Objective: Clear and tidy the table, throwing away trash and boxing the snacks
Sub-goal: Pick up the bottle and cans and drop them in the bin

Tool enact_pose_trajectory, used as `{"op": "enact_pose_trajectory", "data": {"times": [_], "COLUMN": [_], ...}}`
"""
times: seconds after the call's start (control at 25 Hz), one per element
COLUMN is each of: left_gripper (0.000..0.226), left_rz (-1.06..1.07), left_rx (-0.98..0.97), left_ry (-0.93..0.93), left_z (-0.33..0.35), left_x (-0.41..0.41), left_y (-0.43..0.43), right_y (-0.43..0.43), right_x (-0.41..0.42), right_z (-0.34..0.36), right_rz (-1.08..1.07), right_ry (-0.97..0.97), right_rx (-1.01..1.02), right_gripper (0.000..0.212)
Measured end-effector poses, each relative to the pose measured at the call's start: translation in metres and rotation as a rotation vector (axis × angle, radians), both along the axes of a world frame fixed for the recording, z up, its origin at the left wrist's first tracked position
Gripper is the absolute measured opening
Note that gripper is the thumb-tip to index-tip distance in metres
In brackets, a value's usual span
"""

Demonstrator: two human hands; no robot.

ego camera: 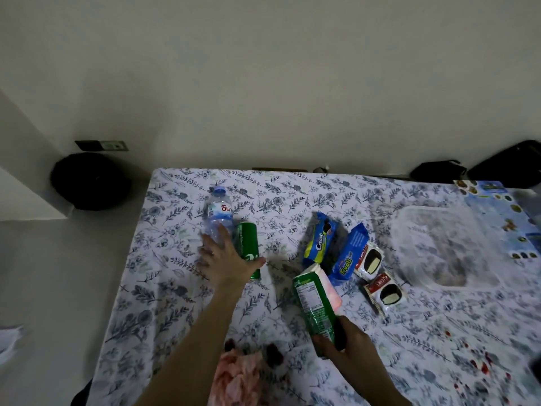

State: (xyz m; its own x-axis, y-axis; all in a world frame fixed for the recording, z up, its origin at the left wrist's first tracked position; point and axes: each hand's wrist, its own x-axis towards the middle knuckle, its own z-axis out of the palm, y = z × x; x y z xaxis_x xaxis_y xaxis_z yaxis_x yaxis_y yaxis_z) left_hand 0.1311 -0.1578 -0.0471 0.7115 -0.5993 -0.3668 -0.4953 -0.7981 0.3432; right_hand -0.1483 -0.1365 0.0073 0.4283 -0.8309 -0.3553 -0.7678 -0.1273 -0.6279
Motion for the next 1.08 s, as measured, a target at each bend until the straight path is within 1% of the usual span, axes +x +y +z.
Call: {"op": "enact_pose_trajectory", "data": {"times": [0.08,0.16,0.24,0.32,0.4,0.48,0.6,0.68,0.72,0.8,0.92,1.0,1.08], "left_gripper": [0.135,0.131,0.126,0.129,0.139,0.143,0.139,0.135,0.133,0.130,0.124,0.113,0.107], "left_rz": [-0.053,-0.155,-0.265,-0.326,-0.343,-0.316,-0.292,-0.270,-0.233,-0.130,0.096,0.253,0.349], "left_rx": [0.043,0.085,0.117,0.159,0.227,0.240,0.211,0.191,0.160,0.060,-0.186,-0.336,-0.393], "left_ry": [-0.009,-0.041,-0.070,-0.092,-0.127,-0.120,-0.127,-0.102,-0.039,0.162,0.519,0.727,0.807], "left_z": [0.004,0.010,0.010,0.005,-0.002,-0.004,0.002,0.009,0.015,0.022,0.038,0.055,0.069], "left_x": [-0.008,-0.017,-0.024,-0.032,-0.039,-0.046,-0.061,-0.069,-0.070,-0.065,-0.057,-0.060,-0.065], "left_y": [-0.003,0.002,0.015,0.032,0.048,0.057,0.068,0.074,0.076,0.075,0.079,0.090,0.112], "right_y": [0.000,0.000,0.000,0.000,0.001,0.002,0.001,0.001,0.000,-0.005,-0.012,-0.013,-0.009], "right_x": [0.004,0.007,0.010,0.012,0.016,0.016,0.011,0.004,0.002,-0.003,-0.001,0.007,0.018], "right_z": [0.003,0.003,0.001,-0.003,-0.005,-0.008,-0.012,-0.015,-0.015,-0.019,-0.026,-0.027,-0.026], "right_rz": [-0.001,0.016,0.042,0.066,0.094,0.118,0.122,0.116,0.099,0.052,0.059,0.058,0.082], "right_ry": [-0.032,-0.028,-0.022,-0.035,-0.063,-0.087,-0.170,-0.231,-0.250,-0.295,-0.356,-0.428,-0.439], "right_rx": [0.010,-0.015,-0.047,-0.061,-0.064,-0.067,-0.009,0.032,0.057,0.107,0.151,0.177,0.168], "right_gripper": [0.018,0.018,0.024,0.029,0.029,0.029,0.048,0.054,0.055,0.053,0.051,0.049,0.048]}}
